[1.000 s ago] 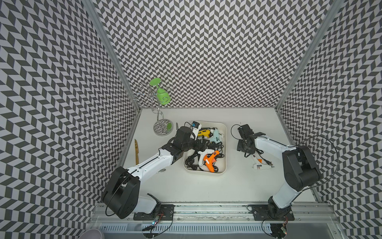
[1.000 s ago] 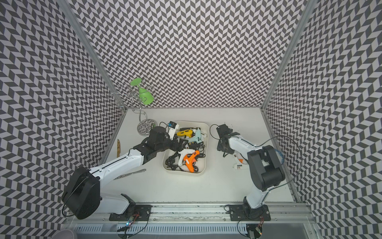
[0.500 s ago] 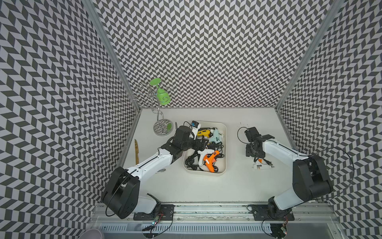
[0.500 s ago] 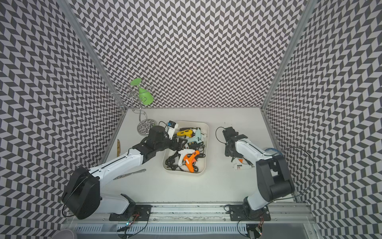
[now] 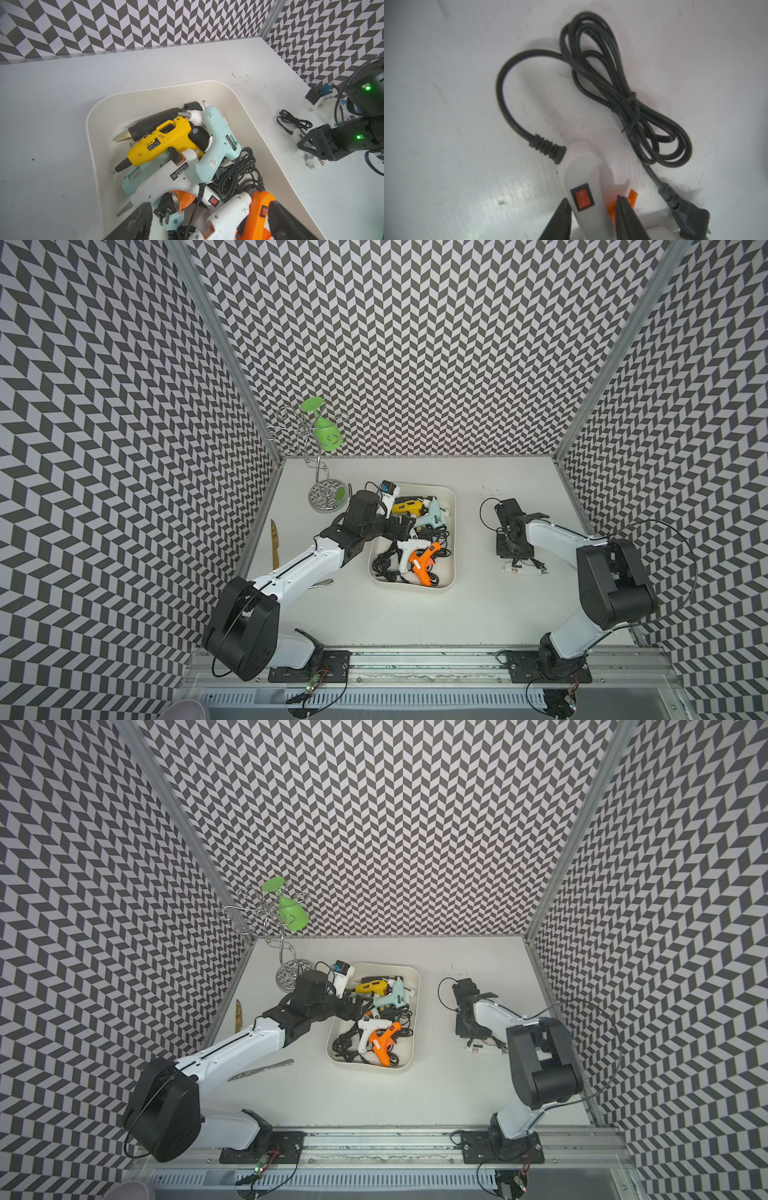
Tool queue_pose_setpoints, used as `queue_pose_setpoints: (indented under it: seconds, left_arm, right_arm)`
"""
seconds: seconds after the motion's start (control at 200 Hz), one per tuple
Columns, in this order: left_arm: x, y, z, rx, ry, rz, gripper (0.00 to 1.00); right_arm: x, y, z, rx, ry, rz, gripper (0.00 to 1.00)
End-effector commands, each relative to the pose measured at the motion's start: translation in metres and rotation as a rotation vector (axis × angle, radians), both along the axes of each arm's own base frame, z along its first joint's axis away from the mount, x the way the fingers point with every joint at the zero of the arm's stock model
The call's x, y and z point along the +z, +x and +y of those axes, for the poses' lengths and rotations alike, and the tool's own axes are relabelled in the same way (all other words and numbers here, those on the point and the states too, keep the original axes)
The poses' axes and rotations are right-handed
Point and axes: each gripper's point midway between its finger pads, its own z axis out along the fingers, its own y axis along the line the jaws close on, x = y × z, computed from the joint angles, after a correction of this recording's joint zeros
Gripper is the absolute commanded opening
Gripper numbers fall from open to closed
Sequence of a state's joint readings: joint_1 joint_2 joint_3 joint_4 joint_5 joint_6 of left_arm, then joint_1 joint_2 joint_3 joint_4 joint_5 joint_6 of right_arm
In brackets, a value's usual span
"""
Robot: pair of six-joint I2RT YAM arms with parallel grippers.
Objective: Put the hot melt glue gun into the storage box
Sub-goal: Move the hot melt adhesive gun to the center of the board, then pick up the hot melt adhesive gun from the center of the board.
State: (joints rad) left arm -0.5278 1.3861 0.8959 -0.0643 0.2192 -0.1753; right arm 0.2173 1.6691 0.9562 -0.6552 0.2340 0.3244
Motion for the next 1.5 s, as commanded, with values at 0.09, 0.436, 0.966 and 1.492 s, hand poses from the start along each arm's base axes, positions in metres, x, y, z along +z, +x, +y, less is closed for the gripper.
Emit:
queue_pose_setpoints:
  seconds: [0.09, 0.436, 0.966, 1.492]
  left_arm:
    - [0.014, 0.000, 0.001, -0.011, -0.013, -0.026, 0.91]
    - [0.012, 0.001, 0.005, 0.010, -0.015, -0.017, 0.91]
    - [0.017, 0.006, 0.002, 0.020, -0.024, -0.016, 0.91]
    - [0.033, 0.024, 0.071, 0.206, -0.005, -0.032, 0.92]
  right_arm:
    - [-0.010, 0.040, 0.045, 0.140, 0.107, -0.022, 0.33]
    - [-0.006, 0.067, 0.093, 0.355, -0.054, -0.036, 0.42]
    - [0.020, 0.093, 0.109, 0.430, -0.012, -0.177, 0.54]
    - [-0.033, 0.081, 0.101, 0.386, 0.088, -0.055, 0.28]
